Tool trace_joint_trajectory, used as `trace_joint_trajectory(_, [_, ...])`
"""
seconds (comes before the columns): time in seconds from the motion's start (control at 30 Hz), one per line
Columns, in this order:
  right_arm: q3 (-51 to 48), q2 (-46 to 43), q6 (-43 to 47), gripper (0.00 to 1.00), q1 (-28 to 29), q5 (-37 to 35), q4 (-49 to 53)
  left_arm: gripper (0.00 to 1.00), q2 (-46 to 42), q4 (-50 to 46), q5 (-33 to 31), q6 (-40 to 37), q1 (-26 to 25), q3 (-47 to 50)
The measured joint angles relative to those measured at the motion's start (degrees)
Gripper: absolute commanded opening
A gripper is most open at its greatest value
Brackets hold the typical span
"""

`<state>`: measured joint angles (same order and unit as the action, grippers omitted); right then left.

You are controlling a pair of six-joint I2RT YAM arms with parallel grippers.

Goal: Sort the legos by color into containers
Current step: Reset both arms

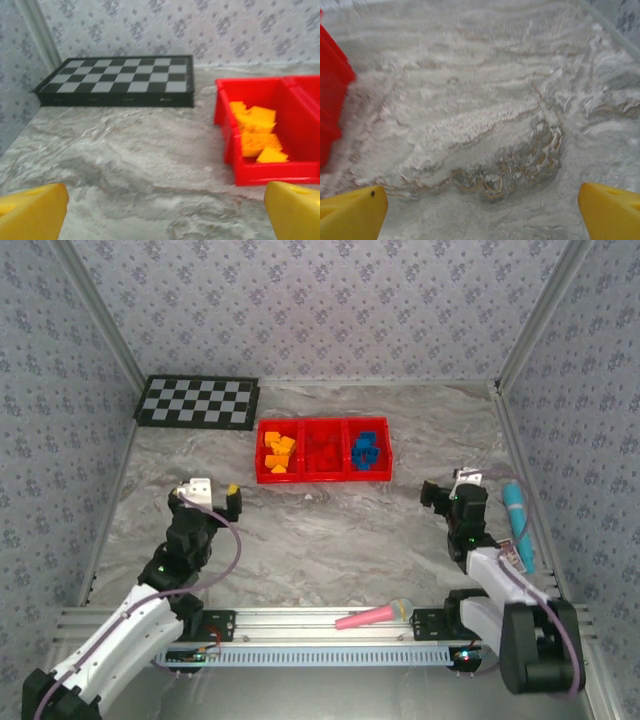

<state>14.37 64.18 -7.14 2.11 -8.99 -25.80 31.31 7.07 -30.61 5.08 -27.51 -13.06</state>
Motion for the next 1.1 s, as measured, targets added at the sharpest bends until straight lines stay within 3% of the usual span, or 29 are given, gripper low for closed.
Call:
trace_joint_trajectory(0.2, [0.94, 8.52, 4.9, 0.99, -0.28, 2.43, -10.99, 1.0, 5.29, 7.93, 1.68, -2.34, 7.56, 2.75])
trace_joint_trajectory(0.3, [2.25, 12.68, 7.63, 1.0, -0.44, 4.15, -15.82, 1.0, 11.69, 14.21, 5.25, -1.75, 14.4, 3.32])
trace_joint_trajectory(0.4, [2.16, 22.16, 8.5, 1.0, -0.83, 4.26, -27.1, 1.0, 21.66, 21.79, 8.41, -1.42, 18.93, 3.37])
trace_joint_trajectory(0.53, [2.75, 24.22, 8.48, 1.0, -3.13, 7.19, -26.05, 1.0, 37.79, 26.99, 12.9, -2.75, 19.56, 1.25])
trace_joint_trajectory(0.67, [5.2, 24.11, 8.13, 0.99, -4.26, 7.65, -25.42, 1.0, 46.99, 28.37, 16.83, -5.86, 20.04, -6.45])
trace_joint_trajectory(0.83, [6.25, 24.11, 8.04, 1.0, -4.22, 7.08, -25.07, 1.0, 55.34, 40.33, 21.35, -4.72, 26.14, -8.48])
trace_joint_trajectory(0.9, [6.25, 24.11, 8.07, 1.0, -4.22, 6.84, -24.79, 1.0, 56.78, 39.41, 22.71, -3.93, 29.16, -8.46])
trace_joint_trajectory(1.1, [6.36, 24.11, 8.07, 1.0, -3.82, 6.62, -23.89, 1.0, 57.24, 39.01, 26.58, -3.96, 28.96, -9.2])
